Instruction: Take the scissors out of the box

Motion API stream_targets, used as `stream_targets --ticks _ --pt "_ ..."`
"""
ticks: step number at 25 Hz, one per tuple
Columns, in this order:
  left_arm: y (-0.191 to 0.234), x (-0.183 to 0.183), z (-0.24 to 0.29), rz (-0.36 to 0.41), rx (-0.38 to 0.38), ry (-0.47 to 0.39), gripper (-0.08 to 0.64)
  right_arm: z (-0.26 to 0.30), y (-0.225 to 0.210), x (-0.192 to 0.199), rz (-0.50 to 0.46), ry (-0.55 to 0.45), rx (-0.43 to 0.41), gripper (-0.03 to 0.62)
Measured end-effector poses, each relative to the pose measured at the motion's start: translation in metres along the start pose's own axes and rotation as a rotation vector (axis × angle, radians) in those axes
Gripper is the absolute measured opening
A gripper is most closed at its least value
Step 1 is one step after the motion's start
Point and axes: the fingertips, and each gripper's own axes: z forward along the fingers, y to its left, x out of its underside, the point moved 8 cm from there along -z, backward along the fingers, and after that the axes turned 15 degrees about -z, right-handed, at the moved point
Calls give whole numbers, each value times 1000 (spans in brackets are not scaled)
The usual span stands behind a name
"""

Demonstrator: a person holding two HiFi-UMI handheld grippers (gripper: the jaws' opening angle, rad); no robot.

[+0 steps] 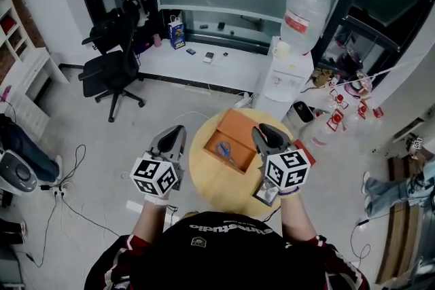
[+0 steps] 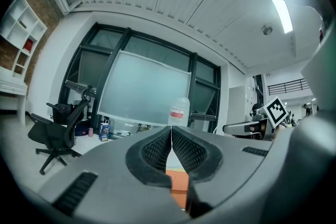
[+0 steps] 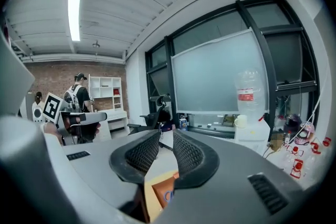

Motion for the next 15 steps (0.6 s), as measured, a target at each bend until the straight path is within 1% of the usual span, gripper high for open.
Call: stream_targets --ticks 6,12,15 --pt "4 1 -6 4 -21 -4 18 17 5 5 -25 10 -23 94" --pt "13 4 -8 14 -41 -8 18 40 13 30 -73 52 -63 94" --pt "14 5 -11 17 -46 -18 18 50 18 44 -81 74 -82 94"
